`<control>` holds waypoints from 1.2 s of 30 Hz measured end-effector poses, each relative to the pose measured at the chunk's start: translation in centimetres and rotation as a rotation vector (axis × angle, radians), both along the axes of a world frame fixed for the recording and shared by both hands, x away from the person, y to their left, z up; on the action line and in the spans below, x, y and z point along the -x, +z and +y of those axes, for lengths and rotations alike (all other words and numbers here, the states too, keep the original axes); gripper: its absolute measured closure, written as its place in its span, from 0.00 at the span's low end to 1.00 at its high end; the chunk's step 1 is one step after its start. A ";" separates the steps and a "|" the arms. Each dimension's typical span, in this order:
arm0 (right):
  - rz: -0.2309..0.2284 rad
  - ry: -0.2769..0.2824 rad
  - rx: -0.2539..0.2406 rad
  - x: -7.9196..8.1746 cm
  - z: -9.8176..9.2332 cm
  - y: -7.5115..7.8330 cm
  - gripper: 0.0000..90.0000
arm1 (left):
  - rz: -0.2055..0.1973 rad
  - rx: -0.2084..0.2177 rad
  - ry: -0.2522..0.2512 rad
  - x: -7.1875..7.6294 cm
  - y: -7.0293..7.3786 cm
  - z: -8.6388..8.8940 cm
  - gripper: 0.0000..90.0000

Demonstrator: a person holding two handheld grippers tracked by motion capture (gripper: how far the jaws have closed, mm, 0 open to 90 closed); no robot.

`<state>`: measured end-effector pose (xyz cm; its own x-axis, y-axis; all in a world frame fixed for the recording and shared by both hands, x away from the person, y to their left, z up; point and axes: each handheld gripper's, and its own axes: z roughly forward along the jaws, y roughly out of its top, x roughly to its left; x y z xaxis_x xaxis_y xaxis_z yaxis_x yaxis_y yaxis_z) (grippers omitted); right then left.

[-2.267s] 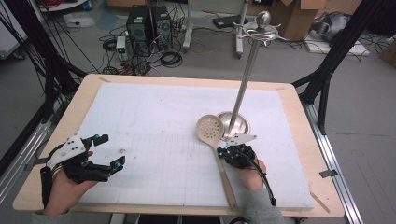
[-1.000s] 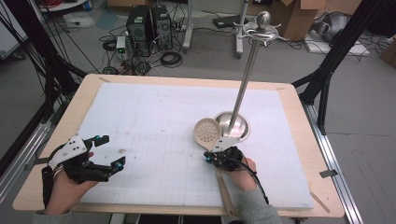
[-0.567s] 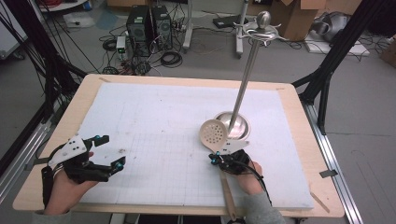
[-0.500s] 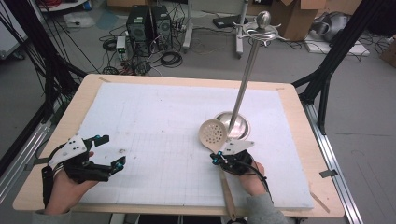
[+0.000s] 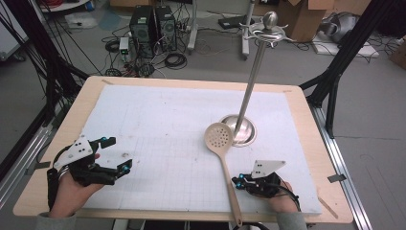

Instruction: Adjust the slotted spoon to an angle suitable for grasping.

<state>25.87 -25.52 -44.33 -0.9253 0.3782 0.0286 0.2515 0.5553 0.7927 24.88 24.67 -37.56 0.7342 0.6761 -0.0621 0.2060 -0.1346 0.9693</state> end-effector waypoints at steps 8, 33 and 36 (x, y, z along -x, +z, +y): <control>0.031 0.030 -0.014 0.2 0.4 -0.2 1.00 | 0.006 -0.001 0.001 -0.1 -0.2 0.1 0.02; 0.053 0.103 -0.052 -0.6 6.2 -0.3 1.00 | 0.012 -0.011 0.035 0.8 -0.4 1.0 0.02; 0.045 0.108 -0.052 -0.9 7.2 -0.3 1.00 | 0.012 -0.008 0.040 1.1 -0.4 1.2 0.02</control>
<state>26.80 -18.29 -44.67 -0.9579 0.2734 0.0880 0.2283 0.5392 0.8106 23.83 25.90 -37.98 0.7060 0.7052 -0.0653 0.2233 -0.1341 0.9655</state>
